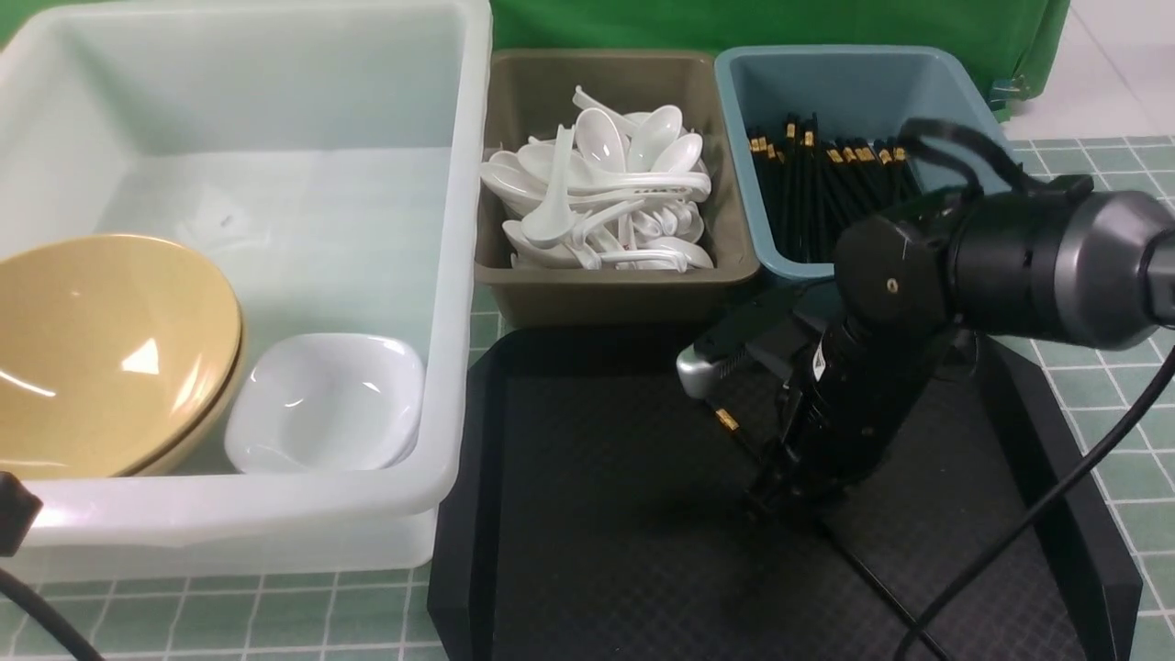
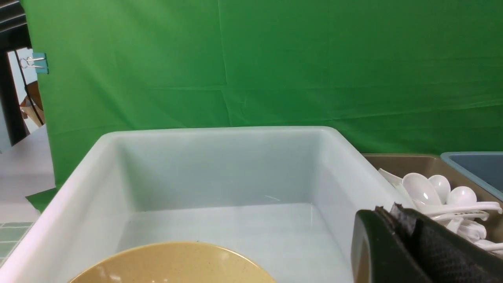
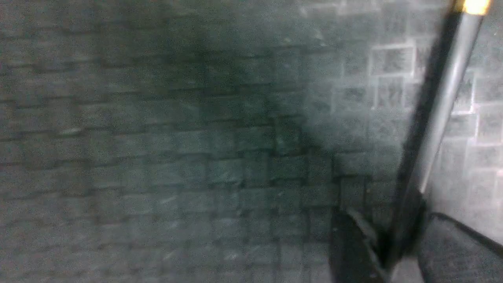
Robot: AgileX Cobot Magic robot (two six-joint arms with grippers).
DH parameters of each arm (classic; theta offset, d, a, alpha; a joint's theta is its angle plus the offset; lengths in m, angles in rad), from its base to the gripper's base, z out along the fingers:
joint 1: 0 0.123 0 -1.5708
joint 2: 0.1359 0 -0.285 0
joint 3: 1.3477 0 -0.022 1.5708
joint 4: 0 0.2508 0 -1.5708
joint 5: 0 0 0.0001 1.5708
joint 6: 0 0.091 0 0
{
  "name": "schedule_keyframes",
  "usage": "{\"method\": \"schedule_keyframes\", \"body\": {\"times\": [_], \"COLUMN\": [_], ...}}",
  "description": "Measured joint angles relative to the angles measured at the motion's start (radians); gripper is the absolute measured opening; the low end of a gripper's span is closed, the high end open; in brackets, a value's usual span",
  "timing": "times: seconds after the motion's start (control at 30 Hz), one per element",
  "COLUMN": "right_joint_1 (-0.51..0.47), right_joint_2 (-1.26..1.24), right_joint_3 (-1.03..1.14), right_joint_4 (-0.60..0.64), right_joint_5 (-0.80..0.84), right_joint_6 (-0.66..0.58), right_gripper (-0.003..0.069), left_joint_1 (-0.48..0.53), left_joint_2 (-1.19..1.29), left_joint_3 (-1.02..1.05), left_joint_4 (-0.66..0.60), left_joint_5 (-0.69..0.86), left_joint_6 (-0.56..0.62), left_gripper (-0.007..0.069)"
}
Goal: On blue table put chopsticks spoon bowls plates into blue grey white boxes.
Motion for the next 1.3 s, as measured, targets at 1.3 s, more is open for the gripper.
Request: {"method": "schedule_keyframes", "body": {"times": [1.3], "right_joint_1": [-0.252], "right_joint_2": [0.037], "right_joint_3": [-0.329], "right_joint_4": [0.076], "right_joint_5": [-0.385], "right_joint_6": [0.097], "right_gripper": [0.022], "left_joint_1": [0.0], "left_joint_2": [0.0], "left_joint_3": [0.0], "left_joint_4": [0.0], "left_joint_5": [-0.008], "left_joint_6": [0.001], "left_gripper": [0.0003]}}
